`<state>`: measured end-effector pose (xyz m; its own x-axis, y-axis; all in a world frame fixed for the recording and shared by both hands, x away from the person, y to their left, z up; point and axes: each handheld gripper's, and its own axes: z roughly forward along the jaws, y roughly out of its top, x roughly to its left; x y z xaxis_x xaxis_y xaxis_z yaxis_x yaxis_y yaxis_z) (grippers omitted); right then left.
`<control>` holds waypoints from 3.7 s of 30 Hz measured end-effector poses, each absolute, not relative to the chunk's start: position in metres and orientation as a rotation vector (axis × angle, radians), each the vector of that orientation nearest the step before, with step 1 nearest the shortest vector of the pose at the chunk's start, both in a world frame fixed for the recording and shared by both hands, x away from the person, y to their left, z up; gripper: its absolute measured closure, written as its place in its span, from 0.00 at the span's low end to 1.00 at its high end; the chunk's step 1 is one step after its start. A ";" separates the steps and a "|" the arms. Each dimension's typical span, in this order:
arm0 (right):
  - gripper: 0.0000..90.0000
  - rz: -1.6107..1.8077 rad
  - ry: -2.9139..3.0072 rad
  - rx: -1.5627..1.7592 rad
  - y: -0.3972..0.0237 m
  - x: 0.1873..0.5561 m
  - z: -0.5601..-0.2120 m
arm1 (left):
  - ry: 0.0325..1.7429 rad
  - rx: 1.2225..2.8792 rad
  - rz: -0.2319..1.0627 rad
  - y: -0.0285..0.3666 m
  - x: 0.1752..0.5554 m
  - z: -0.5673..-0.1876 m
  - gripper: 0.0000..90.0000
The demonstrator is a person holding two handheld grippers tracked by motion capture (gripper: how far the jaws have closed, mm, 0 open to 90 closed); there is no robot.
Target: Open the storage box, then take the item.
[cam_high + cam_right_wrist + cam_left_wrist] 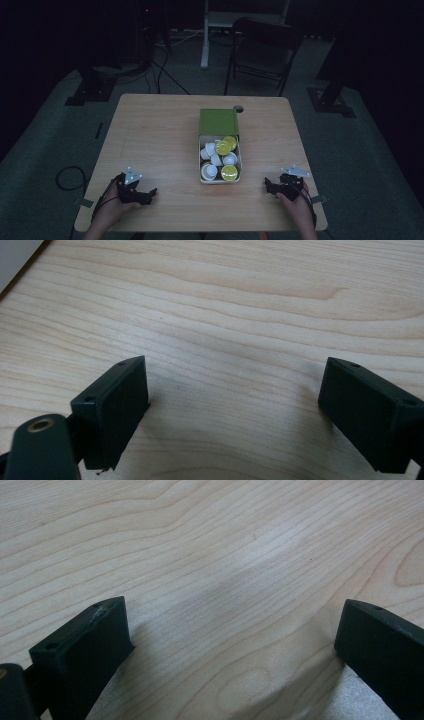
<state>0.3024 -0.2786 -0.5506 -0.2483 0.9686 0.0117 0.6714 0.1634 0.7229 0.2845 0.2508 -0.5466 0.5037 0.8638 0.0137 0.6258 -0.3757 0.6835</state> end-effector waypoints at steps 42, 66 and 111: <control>0.13 0.861 1.987 1.549 -0.279 0.302 -0.551 | 0.990 2.197 0.437 0.211 0.290 -0.502 0.02; 0.13 0.861 1.988 1.550 -0.279 0.302 -0.551 | 0.808 2.177 0.424 0.162 0.297 -0.455 0.02; 0.13 0.862 1.986 1.550 -0.279 0.302 -0.551 | 0.639 2.153 0.387 0.070 0.338 -0.432 0.06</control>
